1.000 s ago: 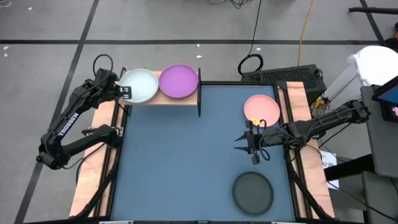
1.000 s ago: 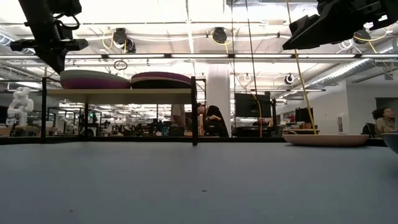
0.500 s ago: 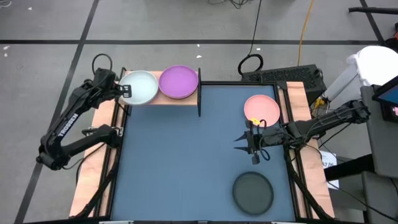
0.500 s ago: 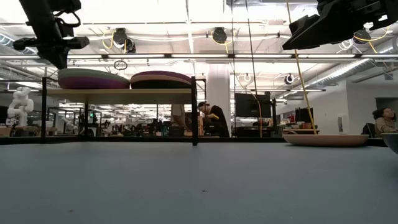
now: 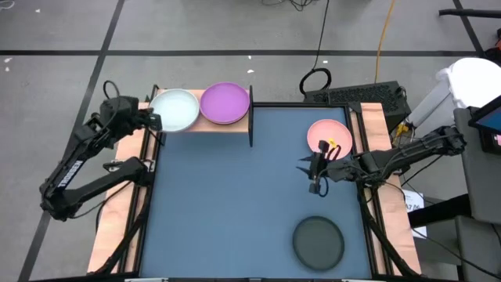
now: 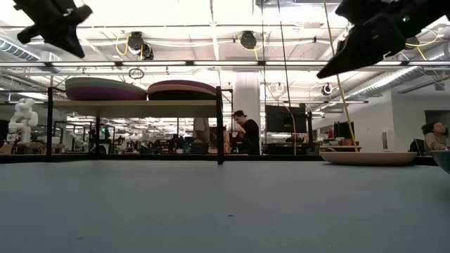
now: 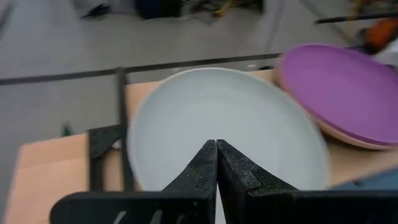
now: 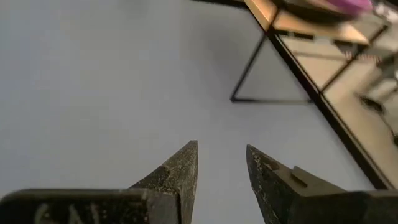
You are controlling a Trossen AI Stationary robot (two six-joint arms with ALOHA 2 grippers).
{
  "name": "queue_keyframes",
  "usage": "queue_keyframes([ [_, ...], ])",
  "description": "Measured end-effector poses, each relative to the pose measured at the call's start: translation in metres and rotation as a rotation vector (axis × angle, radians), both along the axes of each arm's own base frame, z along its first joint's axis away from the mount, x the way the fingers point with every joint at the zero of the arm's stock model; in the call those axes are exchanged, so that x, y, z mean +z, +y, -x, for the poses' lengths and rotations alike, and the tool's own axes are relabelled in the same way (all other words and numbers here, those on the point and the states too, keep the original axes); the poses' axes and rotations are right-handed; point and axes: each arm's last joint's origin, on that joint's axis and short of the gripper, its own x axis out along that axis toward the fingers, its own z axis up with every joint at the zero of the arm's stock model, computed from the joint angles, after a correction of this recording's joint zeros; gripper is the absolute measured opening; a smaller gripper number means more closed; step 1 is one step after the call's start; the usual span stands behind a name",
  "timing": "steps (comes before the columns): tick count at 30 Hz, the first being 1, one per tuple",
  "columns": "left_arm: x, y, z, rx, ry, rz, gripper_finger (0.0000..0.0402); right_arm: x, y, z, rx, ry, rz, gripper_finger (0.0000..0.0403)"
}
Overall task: Place and stack plates onto a shelf
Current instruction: Stack the black plate on the purple plate on the shelf
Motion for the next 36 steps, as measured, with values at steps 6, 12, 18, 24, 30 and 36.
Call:
queue_keyframes([
  [6,-0.015,-0.012,-0.006,-0.152,-0.056,-0.028,0.0008,-0.005,-0.01,-0.002,-0.104,0.007,-0.089,0.0118],
  [12,-0.036,-0.016,-0.022,-0.337,-0.169,-0.061,0.0008,-0.014,-0.015,-0.002,-0.176,0.048,-0.221,0.0118],
  [18,-0.036,-0.023,-0.044,-0.558,-0.28,-0.163,0.0008,-0.029,-0.022,0.009,-0.351,0.177,-0.312,0.0118],
  [24,-0.047,-0.036,-0.062,-0.724,-0.302,-0.159,0.0008,-0.034,-0.018,0.012,-0.31,0.265,-0.461,0.0118],
  [30,-0.047,-0.046,-0.076,-0.846,-0.307,-0.197,0.0008,-0.036,-0.004,0.014,-0.196,0.359,-0.714,0.0118],
  [36,-0.048,-0.054,-0.085,-0.935,-0.27,-0.235,0.0008,-0.036,0.018,0.019,-0.092,0.438,-0.818,0.0118],
])
